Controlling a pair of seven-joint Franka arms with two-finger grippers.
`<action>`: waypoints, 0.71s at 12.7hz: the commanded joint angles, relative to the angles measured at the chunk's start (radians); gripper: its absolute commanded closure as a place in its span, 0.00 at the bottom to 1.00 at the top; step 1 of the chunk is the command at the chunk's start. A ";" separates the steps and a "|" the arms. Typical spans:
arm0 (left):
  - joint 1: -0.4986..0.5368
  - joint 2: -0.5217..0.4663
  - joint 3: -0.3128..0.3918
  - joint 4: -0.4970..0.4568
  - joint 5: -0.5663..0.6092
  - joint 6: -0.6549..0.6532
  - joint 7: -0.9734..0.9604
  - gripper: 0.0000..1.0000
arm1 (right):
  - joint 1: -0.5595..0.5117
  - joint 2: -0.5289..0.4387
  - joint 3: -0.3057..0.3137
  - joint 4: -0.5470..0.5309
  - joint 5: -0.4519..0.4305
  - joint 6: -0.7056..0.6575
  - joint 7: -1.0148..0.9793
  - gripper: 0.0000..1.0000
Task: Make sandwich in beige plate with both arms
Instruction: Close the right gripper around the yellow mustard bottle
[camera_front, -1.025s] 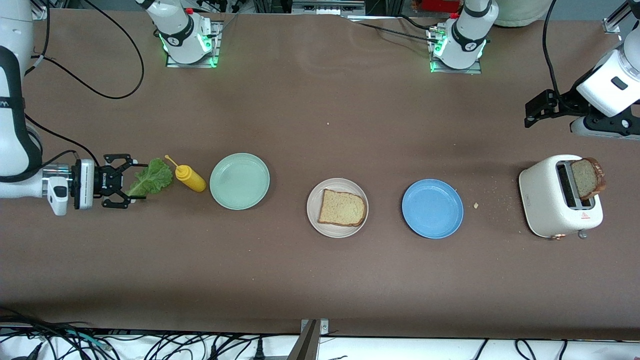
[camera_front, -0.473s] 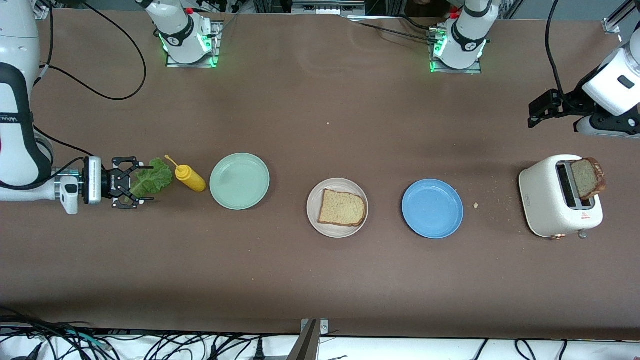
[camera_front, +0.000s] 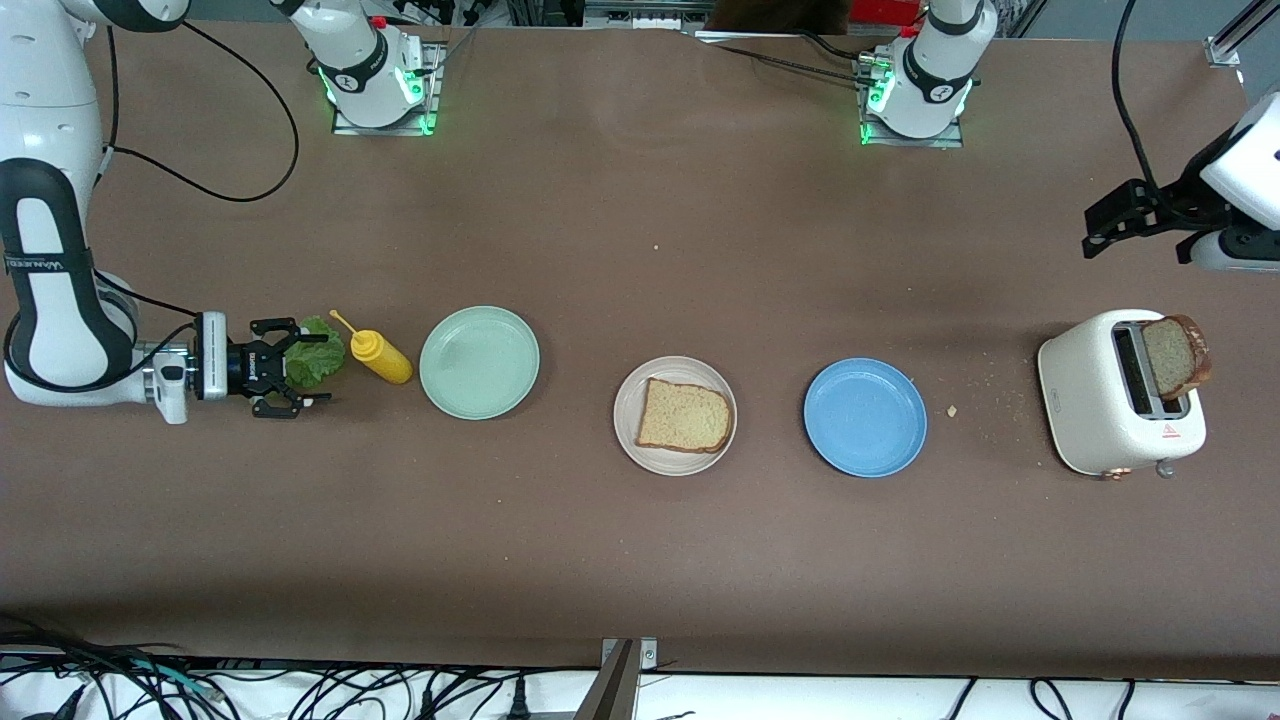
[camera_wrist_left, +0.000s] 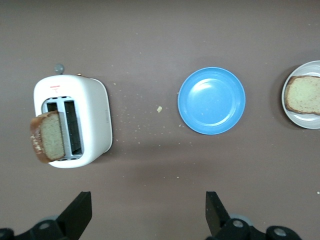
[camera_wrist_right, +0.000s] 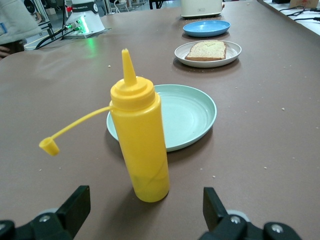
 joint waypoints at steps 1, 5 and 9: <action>0.005 0.022 -0.004 0.033 0.024 -0.015 0.007 0.00 | -0.013 0.017 0.013 -0.015 0.048 -0.011 -0.047 0.00; -0.009 0.037 -0.008 0.029 0.015 -0.026 0.005 0.00 | -0.010 0.039 0.033 -0.018 0.077 -0.011 -0.093 0.00; 0.003 0.024 -0.031 0.036 -0.021 -0.043 0.007 0.00 | -0.006 0.047 0.047 -0.034 0.104 -0.011 -0.110 0.00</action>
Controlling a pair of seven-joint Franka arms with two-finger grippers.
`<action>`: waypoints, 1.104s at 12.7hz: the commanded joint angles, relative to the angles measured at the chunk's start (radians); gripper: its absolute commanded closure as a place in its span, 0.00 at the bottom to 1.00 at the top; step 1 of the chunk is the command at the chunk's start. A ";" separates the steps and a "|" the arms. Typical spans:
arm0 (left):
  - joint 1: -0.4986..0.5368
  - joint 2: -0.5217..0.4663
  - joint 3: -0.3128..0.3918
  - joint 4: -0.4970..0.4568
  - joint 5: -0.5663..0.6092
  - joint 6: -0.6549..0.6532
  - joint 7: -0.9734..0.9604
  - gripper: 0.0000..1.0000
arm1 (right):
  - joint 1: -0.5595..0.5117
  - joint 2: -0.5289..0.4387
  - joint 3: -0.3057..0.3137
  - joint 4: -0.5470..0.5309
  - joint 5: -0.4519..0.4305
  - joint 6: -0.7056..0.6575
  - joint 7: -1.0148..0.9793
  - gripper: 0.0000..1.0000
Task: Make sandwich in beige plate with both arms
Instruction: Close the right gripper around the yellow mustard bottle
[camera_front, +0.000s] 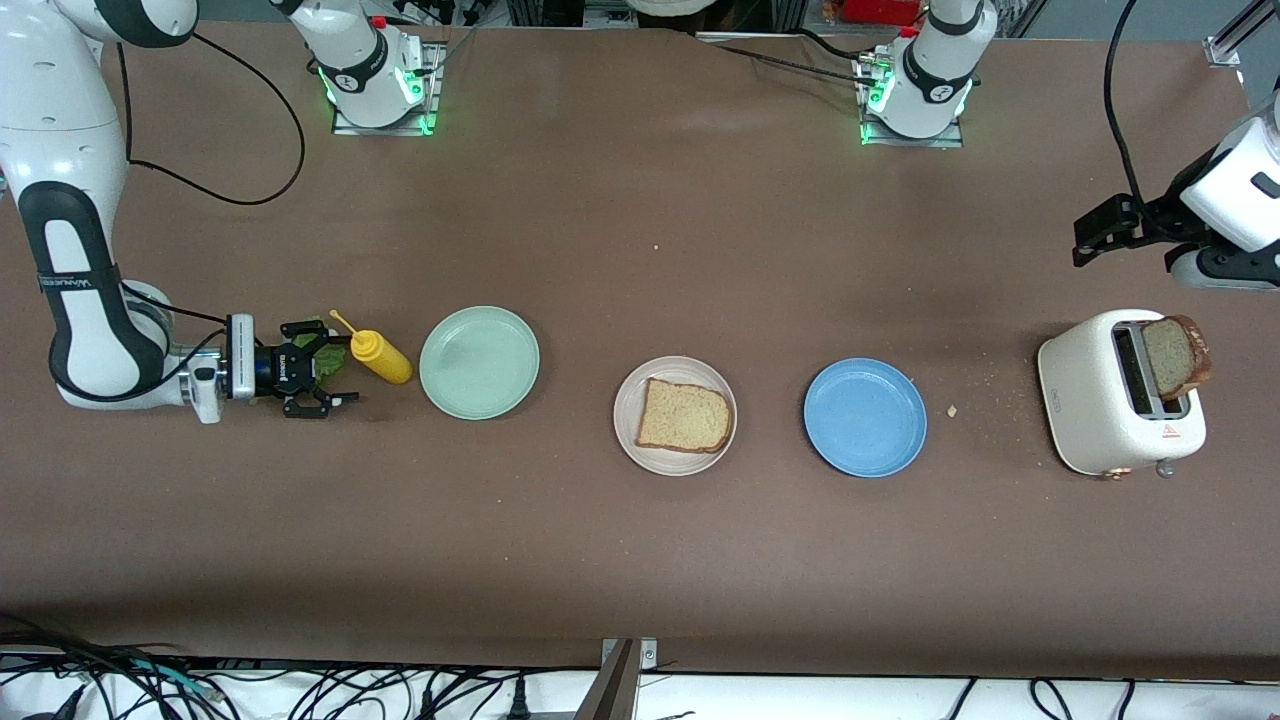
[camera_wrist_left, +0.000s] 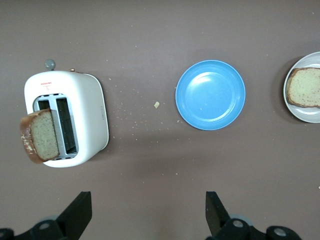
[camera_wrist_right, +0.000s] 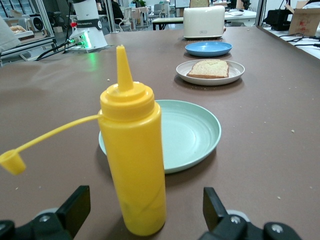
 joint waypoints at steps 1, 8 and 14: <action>0.010 -0.009 -0.004 0.033 -0.024 -0.029 0.007 0.00 | -0.004 0.008 0.008 -0.012 0.037 -0.008 -0.037 0.00; 0.045 0.036 -0.004 0.033 -0.050 0.030 0.037 0.00 | 0.032 0.033 0.012 -0.026 0.098 -0.008 -0.063 0.00; 0.030 0.048 -0.016 0.025 -0.043 0.012 0.039 0.00 | 0.036 0.034 0.012 -0.037 0.098 -0.005 -0.045 0.21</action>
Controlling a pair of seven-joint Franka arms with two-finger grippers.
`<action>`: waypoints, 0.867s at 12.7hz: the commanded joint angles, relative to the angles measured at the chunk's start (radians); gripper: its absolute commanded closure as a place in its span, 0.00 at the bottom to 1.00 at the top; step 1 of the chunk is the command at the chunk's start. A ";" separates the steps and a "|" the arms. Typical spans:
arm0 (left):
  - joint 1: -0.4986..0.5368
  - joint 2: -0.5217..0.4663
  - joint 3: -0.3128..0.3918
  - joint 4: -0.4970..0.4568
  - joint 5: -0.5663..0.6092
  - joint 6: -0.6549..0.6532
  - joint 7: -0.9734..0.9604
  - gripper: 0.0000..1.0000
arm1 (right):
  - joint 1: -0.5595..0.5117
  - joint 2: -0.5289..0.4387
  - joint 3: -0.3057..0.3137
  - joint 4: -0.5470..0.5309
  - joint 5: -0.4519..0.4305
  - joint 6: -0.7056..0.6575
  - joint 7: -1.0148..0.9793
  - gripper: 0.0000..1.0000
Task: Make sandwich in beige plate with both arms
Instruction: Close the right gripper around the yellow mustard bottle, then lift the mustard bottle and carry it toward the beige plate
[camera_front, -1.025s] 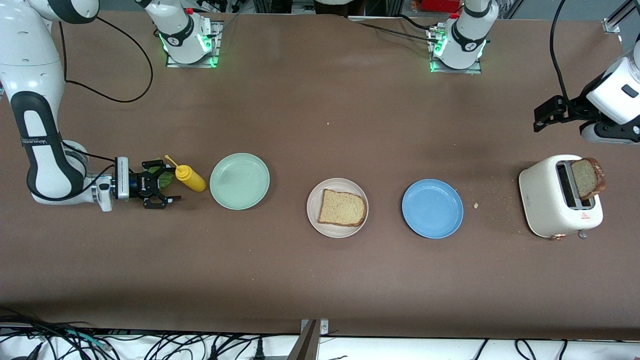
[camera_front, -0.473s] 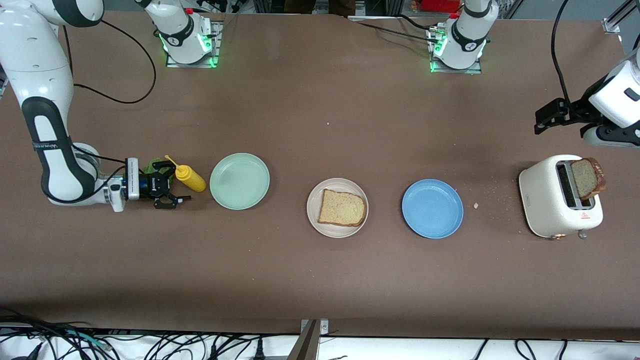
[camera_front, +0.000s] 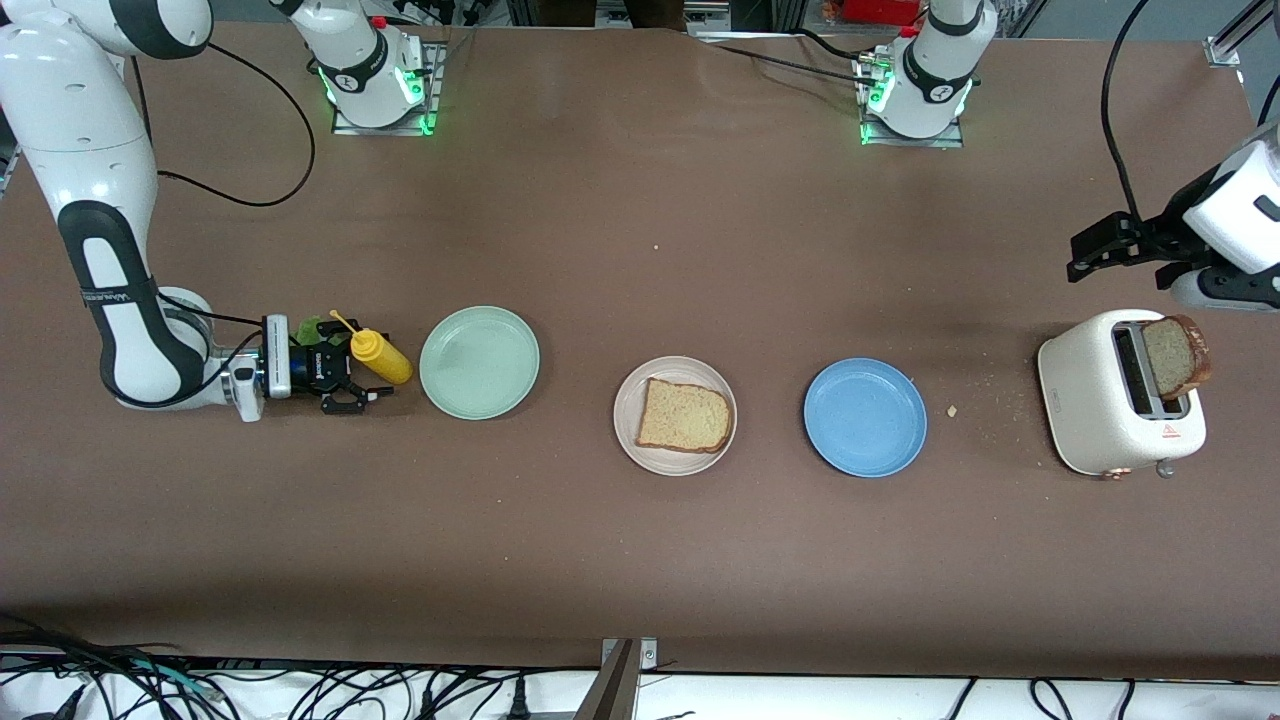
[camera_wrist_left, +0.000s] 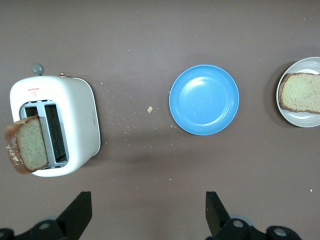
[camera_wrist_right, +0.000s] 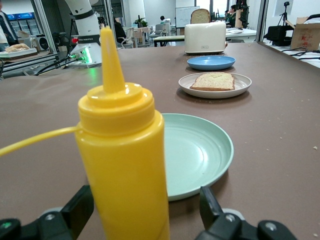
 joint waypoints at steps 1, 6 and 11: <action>-0.001 0.007 -0.002 0.016 -0.011 -0.003 0.022 0.00 | 0.001 -0.003 0.000 -0.008 0.026 -0.005 -0.010 0.38; 0.010 0.019 0.001 0.018 -0.036 0.000 0.023 0.00 | 0.009 -0.005 0.000 -0.007 0.028 0.003 0.045 0.64; 0.013 0.031 0.001 0.019 -0.026 0.002 0.023 0.00 | 0.012 -0.029 -0.002 0.025 0.016 0.006 0.195 0.72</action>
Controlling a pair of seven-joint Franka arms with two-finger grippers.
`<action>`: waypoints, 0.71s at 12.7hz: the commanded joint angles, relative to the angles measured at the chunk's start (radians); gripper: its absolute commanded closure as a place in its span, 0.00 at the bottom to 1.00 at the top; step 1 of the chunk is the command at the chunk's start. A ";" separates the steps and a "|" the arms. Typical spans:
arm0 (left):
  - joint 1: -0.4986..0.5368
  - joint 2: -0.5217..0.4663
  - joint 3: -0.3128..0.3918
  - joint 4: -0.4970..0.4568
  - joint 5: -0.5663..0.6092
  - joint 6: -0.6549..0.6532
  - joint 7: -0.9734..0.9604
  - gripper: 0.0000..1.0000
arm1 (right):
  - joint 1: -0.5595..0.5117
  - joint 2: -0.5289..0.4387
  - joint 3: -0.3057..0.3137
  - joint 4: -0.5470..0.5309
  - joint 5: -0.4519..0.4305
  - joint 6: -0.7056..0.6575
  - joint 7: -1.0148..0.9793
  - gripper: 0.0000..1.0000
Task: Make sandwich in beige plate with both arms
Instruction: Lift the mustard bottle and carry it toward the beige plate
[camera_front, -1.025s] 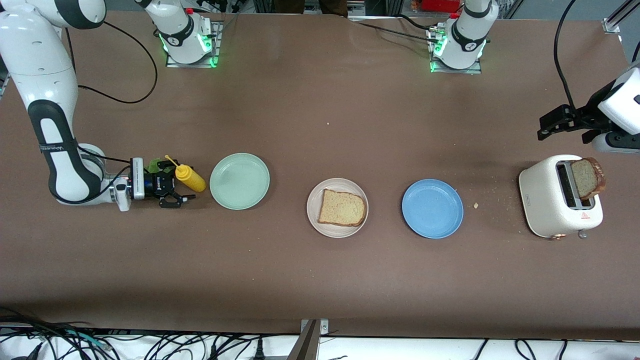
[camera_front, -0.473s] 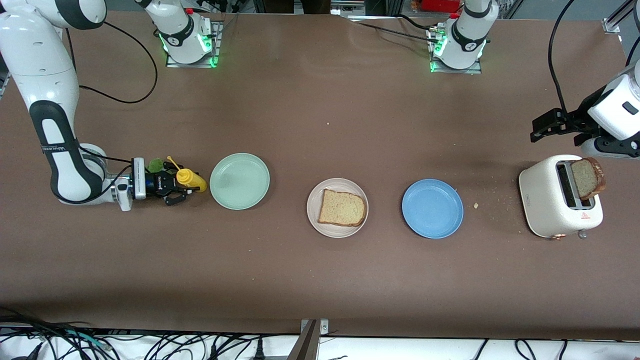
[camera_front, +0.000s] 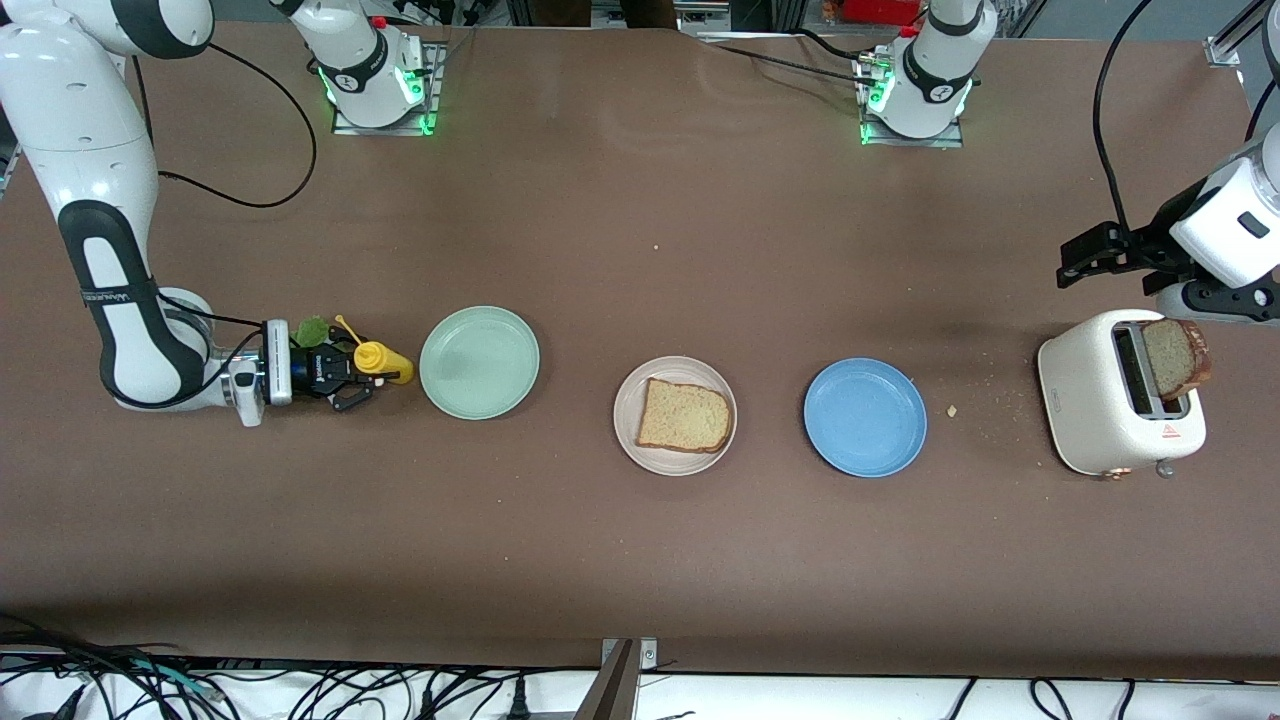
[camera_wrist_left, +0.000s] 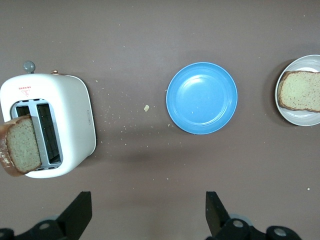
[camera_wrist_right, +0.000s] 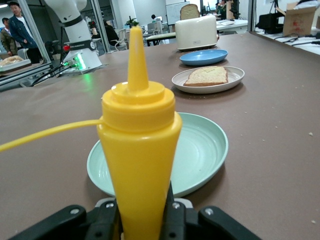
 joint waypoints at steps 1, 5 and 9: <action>0.010 0.010 0.003 0.018 -0.015 -0.001 0.023 0.00 | 0.017 -0.039 -0.002 0.028 0.009 -0.004 0.119 0.73; 0.008 0.014 0.004 0.018 -0.010 -0.001 0.022 0.00 | 0.051 -0.121 -0.003 0.051 -0.068 0.018 0.369 0.73; -0.008 0.013 -0.005 0.019 0.008 0.005 0.022 0.00 | 0.101 -0.185 -0.003 0.106 -0.189 0.045 0.651 0.75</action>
